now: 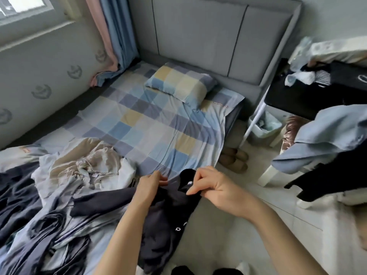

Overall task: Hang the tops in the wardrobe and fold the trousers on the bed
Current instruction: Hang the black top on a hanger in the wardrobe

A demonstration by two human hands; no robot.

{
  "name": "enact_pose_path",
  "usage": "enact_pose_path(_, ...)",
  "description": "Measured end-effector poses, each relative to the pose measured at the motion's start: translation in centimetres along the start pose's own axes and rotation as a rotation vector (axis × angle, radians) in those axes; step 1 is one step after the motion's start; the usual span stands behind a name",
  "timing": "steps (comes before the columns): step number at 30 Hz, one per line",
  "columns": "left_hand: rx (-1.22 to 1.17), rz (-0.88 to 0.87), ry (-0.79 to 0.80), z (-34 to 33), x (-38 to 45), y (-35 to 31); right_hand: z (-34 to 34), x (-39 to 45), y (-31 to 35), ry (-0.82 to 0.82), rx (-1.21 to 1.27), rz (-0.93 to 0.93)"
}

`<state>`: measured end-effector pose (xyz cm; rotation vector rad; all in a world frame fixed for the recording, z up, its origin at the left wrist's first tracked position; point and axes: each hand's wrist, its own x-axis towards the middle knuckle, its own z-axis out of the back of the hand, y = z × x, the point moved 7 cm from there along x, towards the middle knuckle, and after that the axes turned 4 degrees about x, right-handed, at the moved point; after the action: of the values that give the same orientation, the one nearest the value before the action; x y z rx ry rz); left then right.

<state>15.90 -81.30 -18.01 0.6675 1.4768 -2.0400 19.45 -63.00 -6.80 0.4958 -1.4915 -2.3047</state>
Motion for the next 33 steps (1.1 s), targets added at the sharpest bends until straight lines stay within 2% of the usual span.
enact_pose_path(3,0.317,-0.009,0.288,-6.9,-1.0,-1.4,3.4,-2.5,-0.8,-0.054,0.010,0.013)
enact_pose_path(7,0.630,-0.059,0.445,-15.5,-0.5,-1.3,8.1,-6.8,-1.4,-0.061,0.000,-0.004)
enact_pose_path(9,0.656,-0.085,0.455,-19.9,-1.3,-2.8,10.0,-9.2,-1.9,-0.035,-0.004,-0.030)
enact_pose_path(13,0.835,-0.150,0.313,-26.4,0.6,-3.8,14.1,-14.4,-3.5,-0.046,0.062,-0.094)
enact_pose_path(15,0.804,-0.193,0.197,-28.4,0.8,-5.8,17.7,-18.0,-5.1,-0.116,0.080,-0.153)
enact_pose_path(18,0.380,-0.204,0.123,-30.1,-0.9,-10.2,23.7,-23.9,-8.2,-0.281,0.028,-0.261)
enact_pose_path(20,0.116,-0.213,0.171,-32.2,-2.6,-12.9,26.6,-27.5,-9.6,-0.358,-0.028,-0.316)
enact_pose_path(21,0.061,-0.211,0.234,-33.9,-3.8,-14.1,27.7,-29.2,-10.4,-0.378,-0.060,-0.349)
enact_pose_path(24,0.127,-0.281,0.424,-38.8,-8.2,-16.9,29.5,-34.0,-13.4,-0.444,-0.139,-0.494)
enact_pose_path(27,0.229,-0.353,0.526,-43.0,-11.6,-18.9,31.3,-38.5,-16.3,-0.691,-0.161,-0.615)
enact_pose_path(29,0.280,-0.373,0.599,-46.1,-13.7,-19.9,32.2,-40.8,-18.2,-0.769,-0.273,-0.733)
enact_pose_path(31,0.329,-0.421,0.643,-48.2,-15.8,-20.6,31.8,-41.4,-20.2,-0.696,-0.339,-0.852)
enact_pose_path(33,0.398,-0.491,0.694,-51.1,-17.9,-21.2,31.6,-41.6,-21.8,-0.631,-0.284,-0.972)
